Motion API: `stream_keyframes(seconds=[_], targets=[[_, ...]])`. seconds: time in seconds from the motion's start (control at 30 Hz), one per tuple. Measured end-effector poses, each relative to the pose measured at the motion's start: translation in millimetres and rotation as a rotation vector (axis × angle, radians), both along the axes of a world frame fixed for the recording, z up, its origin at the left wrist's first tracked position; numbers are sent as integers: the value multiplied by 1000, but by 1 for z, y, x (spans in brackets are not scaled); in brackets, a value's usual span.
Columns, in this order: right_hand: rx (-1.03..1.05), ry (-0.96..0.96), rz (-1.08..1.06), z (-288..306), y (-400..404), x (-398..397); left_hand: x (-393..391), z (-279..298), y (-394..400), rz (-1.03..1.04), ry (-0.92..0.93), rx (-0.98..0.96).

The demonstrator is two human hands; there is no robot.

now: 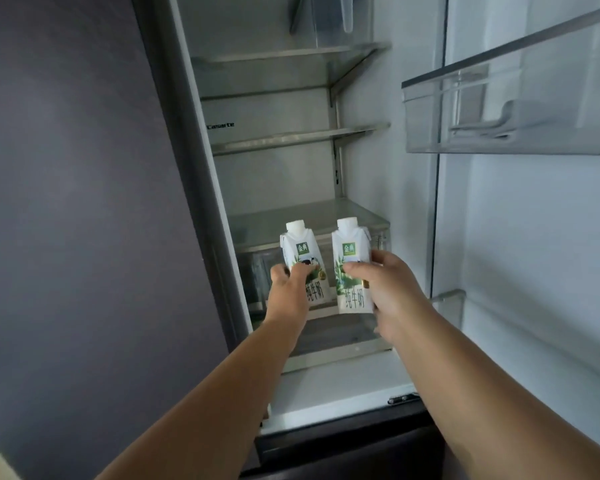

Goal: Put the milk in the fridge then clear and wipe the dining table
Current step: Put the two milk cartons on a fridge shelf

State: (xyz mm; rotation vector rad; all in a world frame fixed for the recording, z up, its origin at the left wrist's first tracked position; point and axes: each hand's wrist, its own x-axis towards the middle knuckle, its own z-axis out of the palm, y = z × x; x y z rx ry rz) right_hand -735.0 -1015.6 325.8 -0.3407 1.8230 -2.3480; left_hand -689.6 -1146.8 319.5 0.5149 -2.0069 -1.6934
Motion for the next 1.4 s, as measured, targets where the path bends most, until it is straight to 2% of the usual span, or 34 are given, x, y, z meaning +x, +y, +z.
stream_keyframes(seconds=[0.13,0.4,0.67,0.97,1.4], targets=[[-57,-47,-64,6,-8,-11,-23,3,-5,-19,17,-130],[-29,11,-143,36,-25,-52,-48,34,-47,-51,19,-109],[38,71,-119,71,-41,-100,-76,61,-77,-39,46,-161],[158,45,-22,77,-62,-170,-143,69,-82,-17,54,-137],[172,71,41,76,-98,-249,-212,68,-102,140,25,-134]])
